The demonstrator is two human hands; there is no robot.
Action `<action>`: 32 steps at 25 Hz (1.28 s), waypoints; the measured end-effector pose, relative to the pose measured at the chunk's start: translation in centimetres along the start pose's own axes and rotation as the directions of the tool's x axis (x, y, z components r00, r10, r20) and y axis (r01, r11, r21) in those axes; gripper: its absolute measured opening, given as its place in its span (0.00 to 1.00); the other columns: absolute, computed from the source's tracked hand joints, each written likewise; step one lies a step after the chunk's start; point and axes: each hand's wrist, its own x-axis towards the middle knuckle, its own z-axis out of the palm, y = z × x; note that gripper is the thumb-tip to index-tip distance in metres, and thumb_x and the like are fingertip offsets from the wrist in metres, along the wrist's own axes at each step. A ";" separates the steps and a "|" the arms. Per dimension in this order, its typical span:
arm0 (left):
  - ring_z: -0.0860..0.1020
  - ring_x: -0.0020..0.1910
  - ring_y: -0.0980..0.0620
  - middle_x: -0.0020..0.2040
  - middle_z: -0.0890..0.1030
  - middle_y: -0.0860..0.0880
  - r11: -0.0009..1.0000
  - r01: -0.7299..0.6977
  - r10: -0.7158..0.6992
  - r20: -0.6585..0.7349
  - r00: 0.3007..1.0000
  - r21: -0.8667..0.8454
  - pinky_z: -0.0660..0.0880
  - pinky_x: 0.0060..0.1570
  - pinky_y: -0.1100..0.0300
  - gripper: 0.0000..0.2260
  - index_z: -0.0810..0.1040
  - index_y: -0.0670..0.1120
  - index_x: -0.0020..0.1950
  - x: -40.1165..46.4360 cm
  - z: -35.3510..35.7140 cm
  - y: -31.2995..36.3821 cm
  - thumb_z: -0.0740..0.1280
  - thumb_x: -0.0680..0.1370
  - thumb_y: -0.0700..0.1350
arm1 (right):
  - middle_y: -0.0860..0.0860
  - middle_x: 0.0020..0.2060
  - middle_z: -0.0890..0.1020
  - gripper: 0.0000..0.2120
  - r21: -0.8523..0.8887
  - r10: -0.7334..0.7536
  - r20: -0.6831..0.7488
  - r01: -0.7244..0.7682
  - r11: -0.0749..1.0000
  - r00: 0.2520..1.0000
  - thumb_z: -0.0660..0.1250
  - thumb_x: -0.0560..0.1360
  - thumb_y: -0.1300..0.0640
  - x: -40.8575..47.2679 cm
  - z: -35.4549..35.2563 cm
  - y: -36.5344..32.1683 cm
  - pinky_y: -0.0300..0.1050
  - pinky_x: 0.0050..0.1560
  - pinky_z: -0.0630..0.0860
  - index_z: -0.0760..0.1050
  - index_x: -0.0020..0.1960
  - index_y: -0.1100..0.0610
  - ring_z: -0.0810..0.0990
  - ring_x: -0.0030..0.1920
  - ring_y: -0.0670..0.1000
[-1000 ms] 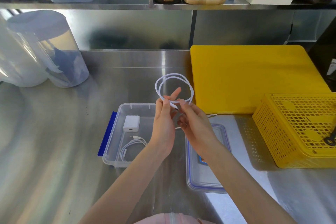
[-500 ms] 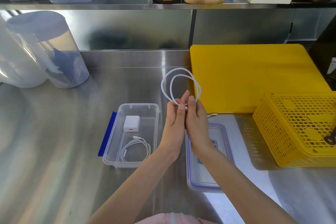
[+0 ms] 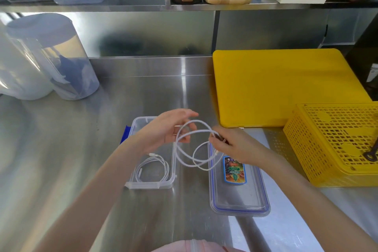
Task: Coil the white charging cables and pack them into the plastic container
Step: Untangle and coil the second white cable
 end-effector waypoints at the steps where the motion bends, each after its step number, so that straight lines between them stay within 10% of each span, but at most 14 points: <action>1: 0.75 0.27 0.58 0.34 0.81 0.54 0.978 -0.013 0.005 0.039 0.999 0.206 0.75 0.31 0.66 0.13 0.76 0.49 0.51 0.1 0.3 0.3 0.63 0.72 0.54 | 0.45 0.26 0.69 0.12 -0.051 -0.012 0.028 0.013 0.999 1.000 0.58 0.77 0.53 0.1 -0.1 -0.2 0.29 0.31 0.67 0.64 0.35 0.45 0.70 0.27 0.37; 6: 0.66 0.19 0.61 0.23 0.73 0.56 0.779 -0.199 0.189 0.080 0.979 0.595 0.63 0.22 0.72 0.05 0.75 0.51 0.43 0.5 2.2 0.1 0.62 0.77 0.48 | 0.45 0.26 0.69 0.08 0.040 0.037 -0.136 -0.031 0.999 0.990 0.63 0.74 0.53 0.2 -0.5 -0.3 0.31 0.29 0.66 0.68 0.37 0.50 0.69 0.27 0.38; 11: 0.57 0.17 0.60 0.18 0.63 0.56 0.980 -0.127 0.120 0.055 0.991 0.154 0.56 0.18 0.70 0.13 0.73 0.47 0.39 0.1 3.4 -1.3 0.54 0.80 0.46 | 0.43 0.27 0.71 0.06 0.163 0.131 -0.396 -0.071 0.984 0.909 0.66 0.72 0.53 0.4 -0.4 -0.7 0.27 0.29 0.66 0.73 0.40 0.55 0.71 0.28 0.35; 18: 0.55 0.15 0.62 0.18 0.62 0.55 0.941 -0.046 0.063 0.039 0.997 -0.335 0.54 0.15 0.71 0.14 0.73 0.48 0.40 0.1 3.7 -1.8 0.52 0.80 0.48 | 0.48 0.33 0.78 0.10 -0.103 0.003 -0.599 -0.080 0.991 0.800 0.61 0.75 0.51 0.6 0.7 -1.6 0.29 0.27 0.63 0.77 0.48 0.55 0.69 0.26 0.41; 32: 0.49 0.17 0.56 0.19 0.55 0.51 0.803 0.077 0.021 0.157 0.987 -0.591 0.53 0.13 0.70 0.13 0.76 0.48 0.37 0.1 3.3 -1.5 0.57 0.74 0.51 | 0.44 0.38 0.76 0.11 0.229 0.177 -0.517 -0.064 0.971 0.838 0.69 0.70 0.52 0.6 -0.1 -1.4 0.29 0.25 0.69 0.72 0.50 0.52 0.72 0.29 0.45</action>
